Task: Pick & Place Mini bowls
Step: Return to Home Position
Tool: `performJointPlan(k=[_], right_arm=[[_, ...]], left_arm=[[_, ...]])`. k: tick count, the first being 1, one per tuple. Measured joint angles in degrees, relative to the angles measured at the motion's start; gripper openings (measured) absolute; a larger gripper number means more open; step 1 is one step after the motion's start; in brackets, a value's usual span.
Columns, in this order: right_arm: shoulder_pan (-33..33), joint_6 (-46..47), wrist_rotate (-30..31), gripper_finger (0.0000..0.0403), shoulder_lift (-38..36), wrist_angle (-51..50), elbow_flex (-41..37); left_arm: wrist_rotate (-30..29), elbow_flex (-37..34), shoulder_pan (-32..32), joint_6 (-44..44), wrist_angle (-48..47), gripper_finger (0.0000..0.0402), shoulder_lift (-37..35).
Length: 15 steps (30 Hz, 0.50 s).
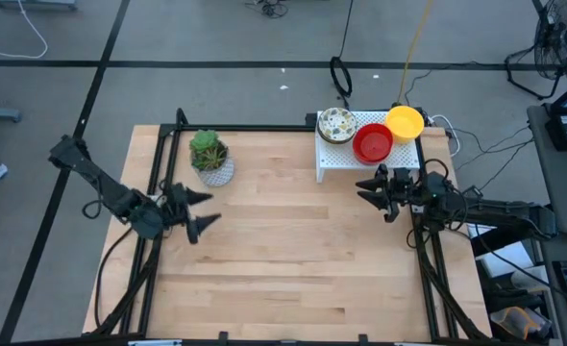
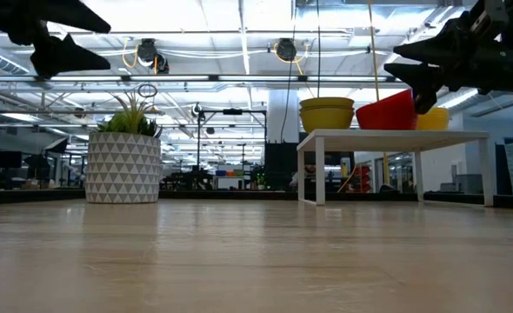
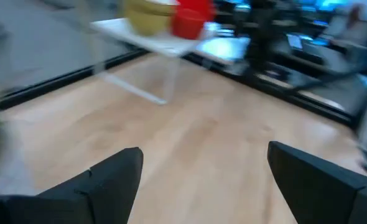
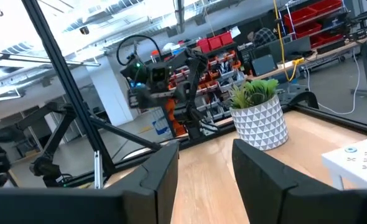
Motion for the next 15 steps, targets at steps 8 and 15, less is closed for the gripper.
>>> performJointPlan(k=[8, 15], right_arm=[[0.0, -0.4, 0.0, 0.0141, 0.0, -0.6, -0.1], [0.0, 0.3, 0.0, 0.0141, 0.0, -1.2, -0.2]], left_arm=[[12.3, -12.0, -1.0, 22.4, 32.8, 0.0349, 3.2], [13.7, -21.1, -1.0, 25.3, 50.8, 0.0349, 5.5]])
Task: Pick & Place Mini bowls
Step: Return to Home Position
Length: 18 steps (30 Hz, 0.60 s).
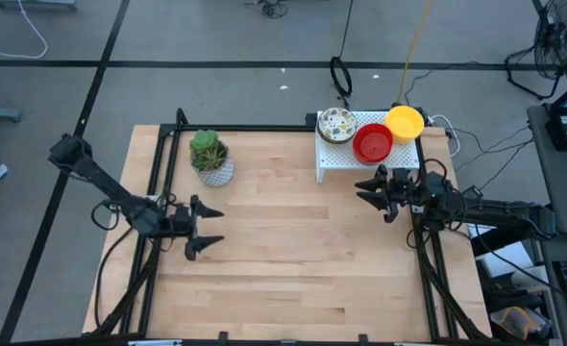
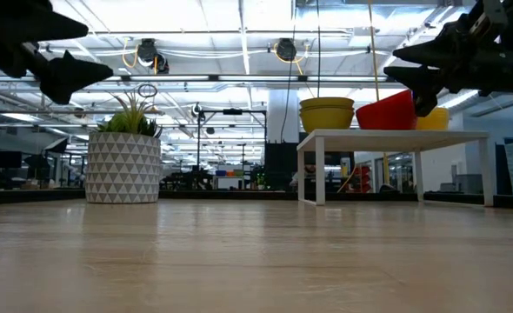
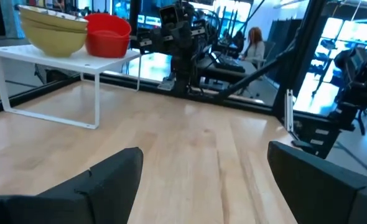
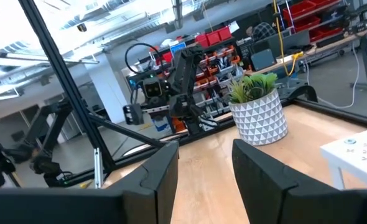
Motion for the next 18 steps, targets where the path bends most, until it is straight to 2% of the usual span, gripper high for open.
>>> performJointPlan(k=[6, 10, 13, 15, 18], right_arm=[[0.0, 1.0, 0.1, 0.0141, 0.0, -0.8, 0.0], [0.0, -0.7, 0.1, 0.0141, 0.0, -0.8, -0.1], [0.0, -3.2, 0.1, 0.0141, 0.0, -0.8, -0.1], [0.0, -4.2, 0.1, 0.0141, 0.0, -0.8, -0.1], [0.0, -4.8, 0.1, 0.0141, 0.0, -0.8, -0.1]], left_arm=[[-1.1, -2.6, 0.0, 3.6, 4.1, 0.0349, -0.1], [-10.3, -2.6, 1.0, 3.0, 4.4, 0.0349, -0.9], [-13.9, -2.6, 3.0, 3.8, 3.8, 0.0349, -2.5], [-13.6, -2.6, 4.7, 5.6, 3.9, 0.0349, -4.0], [-9.9, -2.6, 7.7, 8.1, 3.8, 0.0349, -6.9]])
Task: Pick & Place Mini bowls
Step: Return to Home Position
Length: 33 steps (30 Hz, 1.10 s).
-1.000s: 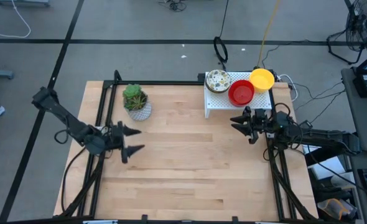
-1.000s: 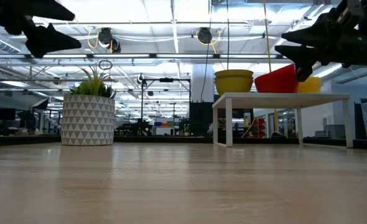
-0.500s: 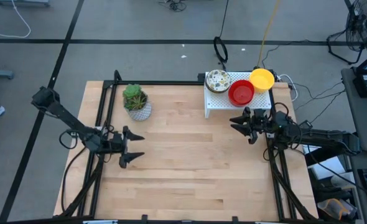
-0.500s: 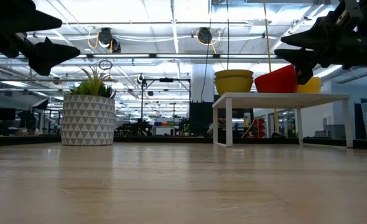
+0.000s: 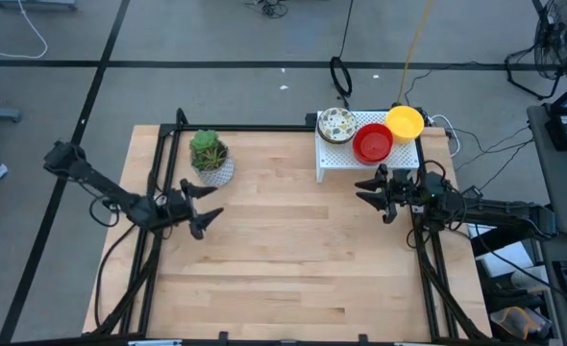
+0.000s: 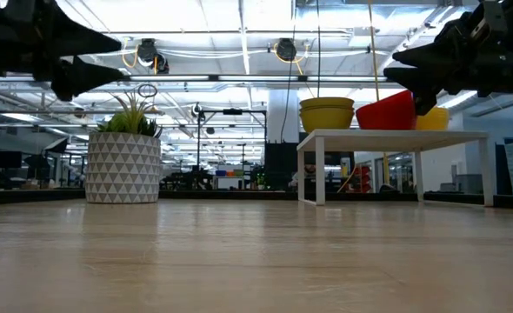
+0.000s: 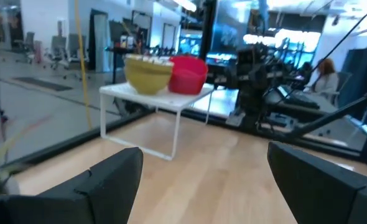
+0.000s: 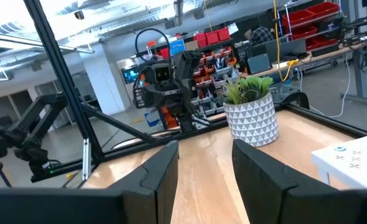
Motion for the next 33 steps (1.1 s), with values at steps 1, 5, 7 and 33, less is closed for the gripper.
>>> performJointPlan(k=[1, 5, 7, 33], right_arm=[[0.0, 0.0, 0.0, 0.0141, 0.0, 0.0, 0.0], [0.0, 0.0, 0.0, 0.0141, 0.0, 0.0, 0.0], [0.0, 0.0, 0.0, 0.0141, 0.0, 0.0, 0.0], [0.0, 0.0, 0.0, 0.0141, 0.0, 0.0, 0.0]], left_arm=[[1.7, 0.0, 1.1, 0.7, -0.1, 0.0349, -0.9], [5.0, 0.0, 5.9, 1.6, -2.6, 0.0349, -4.4], [4.0, 0.0, 8.6, 1.2, -4.6, 0.0349, -5.9], [32.0, 0.0, 31.1, -1.2, -14.7, 0.0349, -16.2]])
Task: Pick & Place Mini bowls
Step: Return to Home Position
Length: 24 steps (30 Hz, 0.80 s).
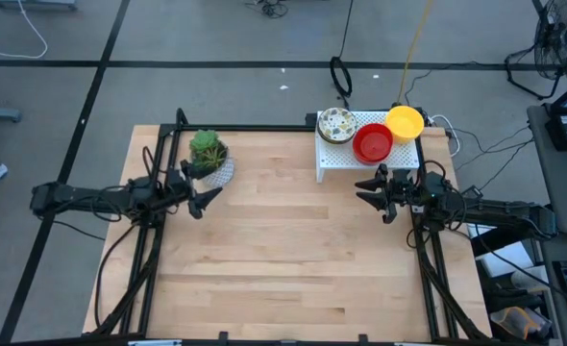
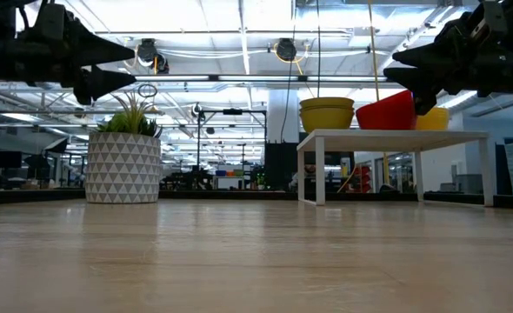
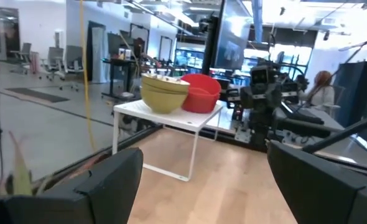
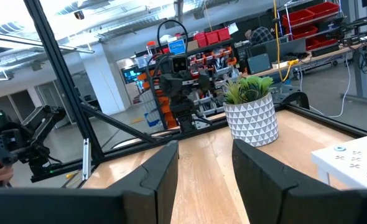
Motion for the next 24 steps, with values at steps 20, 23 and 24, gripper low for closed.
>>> performJointPlan(k=[20, 23, 24], right_arm=[[0.0, 0.0, 0.0, 0.0141, 0.0, 0.0, 0.0], [0.0, 0.0, 0.0, 0.0141, 0.0, 0.0, 0.0], [0.0, 0.0, 0.0, 0.0141, 0.0, 0.0, 0.0]], left_arm=[[-0.2, 0.0, -0.5, -0.4, -0.3, 0.0349, 0.1], [-0.2, 0.0, -0.5, -0.4, -0.3, 0.0349, 0.1], [-0.2, 0.0, -0.5, -0.4, -0.3, 0.0349, 0.1]])
